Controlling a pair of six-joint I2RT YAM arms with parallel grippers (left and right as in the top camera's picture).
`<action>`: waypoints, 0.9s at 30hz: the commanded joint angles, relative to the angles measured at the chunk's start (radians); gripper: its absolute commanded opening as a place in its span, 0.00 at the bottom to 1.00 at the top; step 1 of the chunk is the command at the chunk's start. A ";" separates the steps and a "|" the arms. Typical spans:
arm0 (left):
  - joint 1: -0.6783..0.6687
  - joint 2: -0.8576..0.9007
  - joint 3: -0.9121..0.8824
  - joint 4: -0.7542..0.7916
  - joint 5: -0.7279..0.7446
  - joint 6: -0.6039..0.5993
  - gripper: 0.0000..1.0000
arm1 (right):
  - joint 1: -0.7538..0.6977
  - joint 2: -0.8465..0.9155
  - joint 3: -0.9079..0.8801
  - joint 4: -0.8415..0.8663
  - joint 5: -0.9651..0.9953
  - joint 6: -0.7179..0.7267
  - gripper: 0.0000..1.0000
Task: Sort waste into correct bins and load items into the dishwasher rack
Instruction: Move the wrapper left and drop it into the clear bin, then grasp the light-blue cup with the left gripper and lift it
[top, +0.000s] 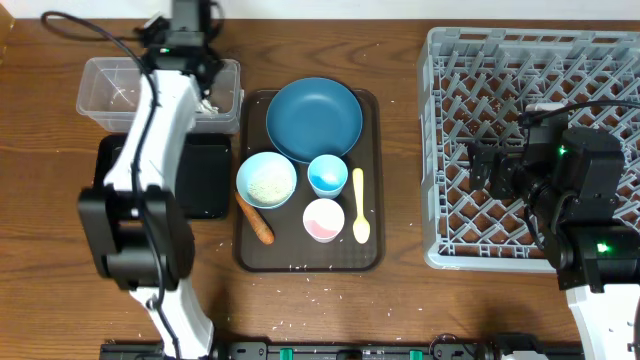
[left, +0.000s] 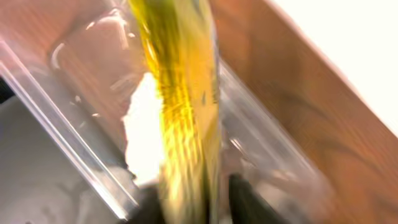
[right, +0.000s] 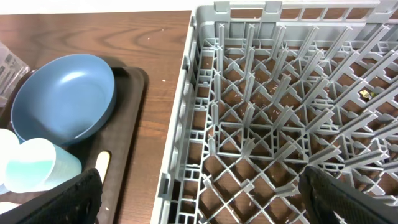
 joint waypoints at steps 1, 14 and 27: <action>0.040 0.037 -0.018 -0.001 0.011 -0.020 0.51 | 0.013 0.000 0.018 0.000 -0.008 0.013 0.99; 0.017 -0.125 0.002 -0.111 0.373 0.310 0.74 | 0.013 0.000 0.018 0.006 -0.008 0.013 0.99; -0.313 -0.163 -0.115 -0.375 0.520 0.501 0.75 | 0.013 0.000 0.018 0.003 -0.008 0.014 0.99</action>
